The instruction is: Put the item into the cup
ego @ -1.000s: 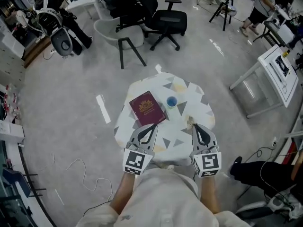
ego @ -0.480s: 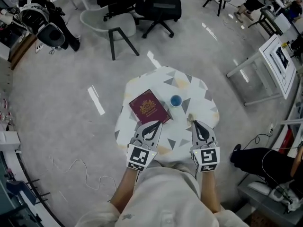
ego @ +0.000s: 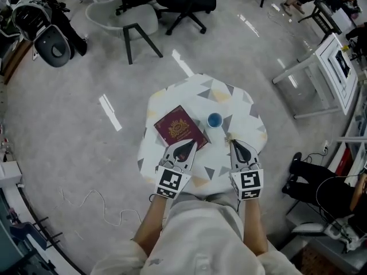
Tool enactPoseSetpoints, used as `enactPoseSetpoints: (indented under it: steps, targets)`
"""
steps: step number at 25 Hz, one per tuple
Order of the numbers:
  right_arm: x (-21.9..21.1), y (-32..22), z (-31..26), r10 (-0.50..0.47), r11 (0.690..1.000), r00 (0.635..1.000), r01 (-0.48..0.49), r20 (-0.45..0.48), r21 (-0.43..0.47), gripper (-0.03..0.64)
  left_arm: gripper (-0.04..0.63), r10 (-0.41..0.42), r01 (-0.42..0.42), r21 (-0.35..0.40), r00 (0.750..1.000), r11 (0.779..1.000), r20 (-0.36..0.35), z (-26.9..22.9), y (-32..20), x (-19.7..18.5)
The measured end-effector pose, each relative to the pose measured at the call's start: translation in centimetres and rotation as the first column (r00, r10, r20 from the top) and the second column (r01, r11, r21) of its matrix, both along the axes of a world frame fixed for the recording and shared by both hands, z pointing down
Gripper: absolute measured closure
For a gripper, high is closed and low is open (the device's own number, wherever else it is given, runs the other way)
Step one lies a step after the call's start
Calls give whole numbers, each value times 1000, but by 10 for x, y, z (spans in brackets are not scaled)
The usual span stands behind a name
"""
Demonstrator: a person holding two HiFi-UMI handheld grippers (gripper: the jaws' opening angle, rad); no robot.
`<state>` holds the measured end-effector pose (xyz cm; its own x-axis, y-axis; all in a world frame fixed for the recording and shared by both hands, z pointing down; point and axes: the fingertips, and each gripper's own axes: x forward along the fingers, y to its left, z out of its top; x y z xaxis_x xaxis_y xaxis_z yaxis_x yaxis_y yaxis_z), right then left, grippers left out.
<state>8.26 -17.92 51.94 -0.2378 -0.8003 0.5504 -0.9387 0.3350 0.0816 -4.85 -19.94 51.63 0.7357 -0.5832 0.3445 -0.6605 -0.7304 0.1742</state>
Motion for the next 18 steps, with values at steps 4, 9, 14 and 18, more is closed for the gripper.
enactPoseSetpoints:
  steps: [4,9,14,18]
  targets:
    - [-2,-12,17,-15,999,1000,14,-10,-32,612,583,10,-10,-14,1000,1000,6,13,-11,3]
    - [-2,-26,36,-46,997,999,45,-8,-66,612,583,11,-10,-29,1000,1000,15,26,-22,13]
    - [-2,-38,54,-77,993,997,77,10,-92,612,583,2,0,-50,999,999,35,40,-29,23]
    - [-1,-43,65,-101,988,995,103,25,-112,612,583,-7,11,-70,998,998,59,50,-32,29]
